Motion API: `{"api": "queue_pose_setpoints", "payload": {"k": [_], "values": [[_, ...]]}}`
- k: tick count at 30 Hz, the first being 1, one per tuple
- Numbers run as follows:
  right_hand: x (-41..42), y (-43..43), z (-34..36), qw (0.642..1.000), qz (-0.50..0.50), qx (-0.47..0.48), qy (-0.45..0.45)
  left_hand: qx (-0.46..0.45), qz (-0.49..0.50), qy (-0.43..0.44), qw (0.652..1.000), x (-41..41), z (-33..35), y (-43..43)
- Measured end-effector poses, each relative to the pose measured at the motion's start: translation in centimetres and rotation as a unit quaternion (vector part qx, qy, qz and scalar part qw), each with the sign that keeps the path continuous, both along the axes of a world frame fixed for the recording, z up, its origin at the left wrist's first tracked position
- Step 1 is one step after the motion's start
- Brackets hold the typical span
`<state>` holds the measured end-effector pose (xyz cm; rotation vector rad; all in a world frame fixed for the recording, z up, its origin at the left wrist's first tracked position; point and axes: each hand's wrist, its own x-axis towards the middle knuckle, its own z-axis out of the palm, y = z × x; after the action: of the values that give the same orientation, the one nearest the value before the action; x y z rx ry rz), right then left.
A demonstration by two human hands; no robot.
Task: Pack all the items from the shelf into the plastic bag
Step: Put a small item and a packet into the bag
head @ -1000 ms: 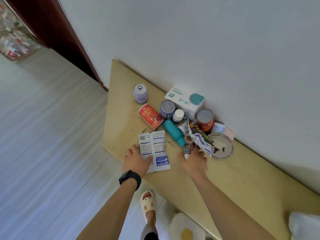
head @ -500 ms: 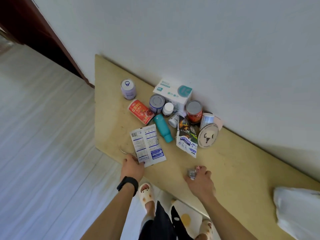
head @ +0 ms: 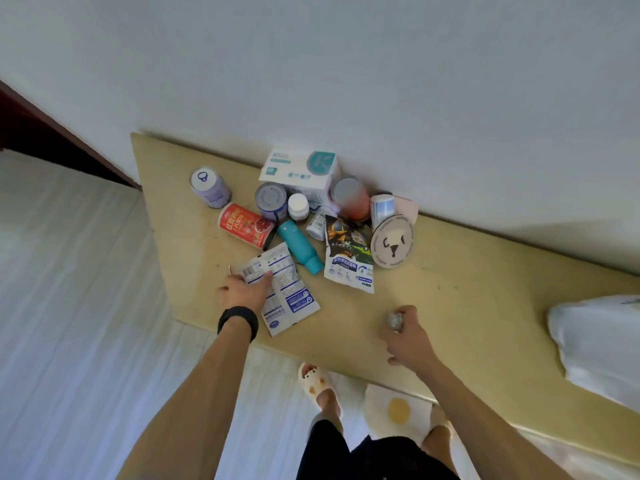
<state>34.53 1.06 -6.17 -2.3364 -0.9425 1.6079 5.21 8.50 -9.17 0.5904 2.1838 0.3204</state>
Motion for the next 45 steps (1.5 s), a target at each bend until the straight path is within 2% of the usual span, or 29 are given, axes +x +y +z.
{"api": "queue_pose_setpoints", "payload": {"k": [3,5,9,13,19,21,24,27,29,31,34,36,39,40,43,45], "values": [[0.7,-0.9,2.6,0.991,-0.108,0.026,0.076,-0.027,0.036,-0.051,0.998,-1.4,-2.4,0.8],[1.4,-1.6,5.0,0.979,-0.162,0.047,0.116,-0.002,0.052,-0.089,0.995,-2.5,-5.1,0.8],[3.4,-3.2,9.1,0.94,-0.25,0.096,0.21,0.096,0.147,-0.183,0.967,1.3,1.5,-0.9],[5.9,-4.6,11.5,0.902,-0.31,0.11,0.28,0.191,0.189,-0.285,0.92,2.9,5.7,-4.4],[10.7,-6.0,15.4,0.837,-0.365,0.116,0.39,0.248,0.242,-0.328,0.879,5.1,11.9,-7.7],[12.8,-6.7,16.8,0.835,-0.348,0.129,0.407,0.263,0.241,-0.367,0.859,7.9,14.0,-8.3],[16.6,-8.1,19.0,0.862,-0.296,0.172,0.373,0.283,0.155,-0.426,0.845,15.0,17.7,-8.8],[21.8,-10.3,21.0,0.909,-0.22,0.235,0.266,0.268,0.071,-0.458,0.844,24.4,21.1,-9.4],[25.8,-12.2,21.7,0.919,-0.198,0.259,0.22,0.253,0.013,-0.462,0.85,30.8,23.2,-9.5],[30.1,-14.5,22.3,0.91,-0.22,0.269,0.226,0.246,-0.038,-0.461,0.852,37.0,25.5,-9.4],[36.4,-18.5,23.1,0.866,-0.297,0.277,0.291,0.244,-0.147,-0.466,0.838,45.5,28.9,-8.9],[40.0,-21.4,23.2,0.837,-0.358,0.283,0.302,0.243,-0.247,-0.446,0.825,51.2,30.9,-8.7],[44.2,-25.5,22.8,0.797,-0.447,0.291,0.284,0.235,-0.395,-0.365,0.81,59.8,31.7,-8.8],[45.2,-26.8,22.6,0.783,-0.472,0.295,0.277,0.236,-0.463,-0.316,0.794,62.5,31.2,-8.9],[47.1,-30.0,22.2,0.748,-0.518,0.312,0.273,0.211,-0.685,-0.072,0.693,68.5,28.0,-9.6],[47.7,-31.4,21.9,0.729,-0.539,0.324,0.272,0.177,-0.764,0.052,0.618,70.4,25.5,-10.4]]}}
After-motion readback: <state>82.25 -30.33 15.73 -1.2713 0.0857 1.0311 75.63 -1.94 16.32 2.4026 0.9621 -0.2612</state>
